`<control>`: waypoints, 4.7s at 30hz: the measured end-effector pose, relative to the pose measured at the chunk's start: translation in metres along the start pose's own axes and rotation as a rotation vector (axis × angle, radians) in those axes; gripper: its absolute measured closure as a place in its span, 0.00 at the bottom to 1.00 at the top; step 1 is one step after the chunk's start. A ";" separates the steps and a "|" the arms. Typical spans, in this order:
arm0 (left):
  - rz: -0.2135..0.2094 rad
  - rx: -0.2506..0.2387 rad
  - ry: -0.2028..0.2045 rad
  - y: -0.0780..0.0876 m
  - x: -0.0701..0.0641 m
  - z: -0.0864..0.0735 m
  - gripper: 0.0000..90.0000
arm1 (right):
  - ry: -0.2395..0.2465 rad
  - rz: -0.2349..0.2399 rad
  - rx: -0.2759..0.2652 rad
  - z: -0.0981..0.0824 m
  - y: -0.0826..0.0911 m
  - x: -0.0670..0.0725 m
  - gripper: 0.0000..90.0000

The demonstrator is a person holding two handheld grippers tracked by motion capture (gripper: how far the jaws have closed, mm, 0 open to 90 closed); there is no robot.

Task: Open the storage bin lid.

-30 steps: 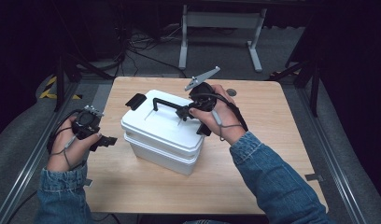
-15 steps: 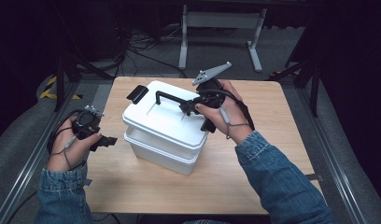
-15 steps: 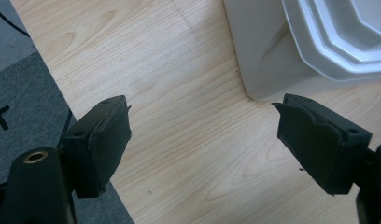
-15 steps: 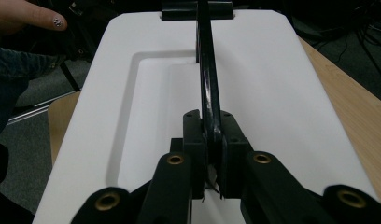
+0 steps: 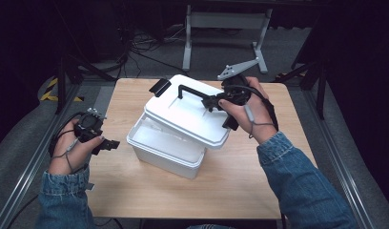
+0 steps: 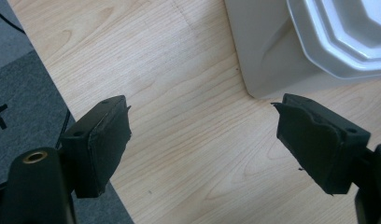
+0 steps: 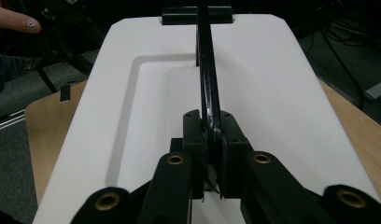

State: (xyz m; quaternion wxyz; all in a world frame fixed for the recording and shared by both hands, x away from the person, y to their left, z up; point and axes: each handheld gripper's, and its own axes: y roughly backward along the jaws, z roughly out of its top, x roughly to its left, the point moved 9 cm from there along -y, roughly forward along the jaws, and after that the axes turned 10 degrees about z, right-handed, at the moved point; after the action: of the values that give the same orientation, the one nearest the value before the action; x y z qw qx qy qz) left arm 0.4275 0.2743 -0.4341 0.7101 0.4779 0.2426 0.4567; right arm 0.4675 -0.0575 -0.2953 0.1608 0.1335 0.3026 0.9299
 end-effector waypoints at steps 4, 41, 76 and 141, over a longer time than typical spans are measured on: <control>0.002 0.009 -0.008 -0.002 0.000 -0.001 0.20 | -0.014 -0.037 -0.004 -0.005 0.013 -0.010 0.94; -0.001 0.019 -0.009 -0.002 0.000 -0.004 0.21 | -0.208 -0.207 -0.029 -0.068 0.077 -0.089 0.94; -0.001 0.004 0.003 -0.002 0.004 -0.004 0.20 | -0.351 -0.271 0.053 -0.159 0.050 -0.147 0.94; 0.017 0.035 0.017 0.000 0.005 -0.024 0.20 | -0.332 -0.311 0.003 -0.207 0.050 -0.145 0.61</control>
State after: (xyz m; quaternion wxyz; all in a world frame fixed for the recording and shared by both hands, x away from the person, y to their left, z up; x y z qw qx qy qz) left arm 0.4109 0.2895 -0.4441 0.6957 0.4883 0.2526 0.4624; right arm 0.5176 -0.2584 -0.4483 0.3495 0.2367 0.2905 0.8587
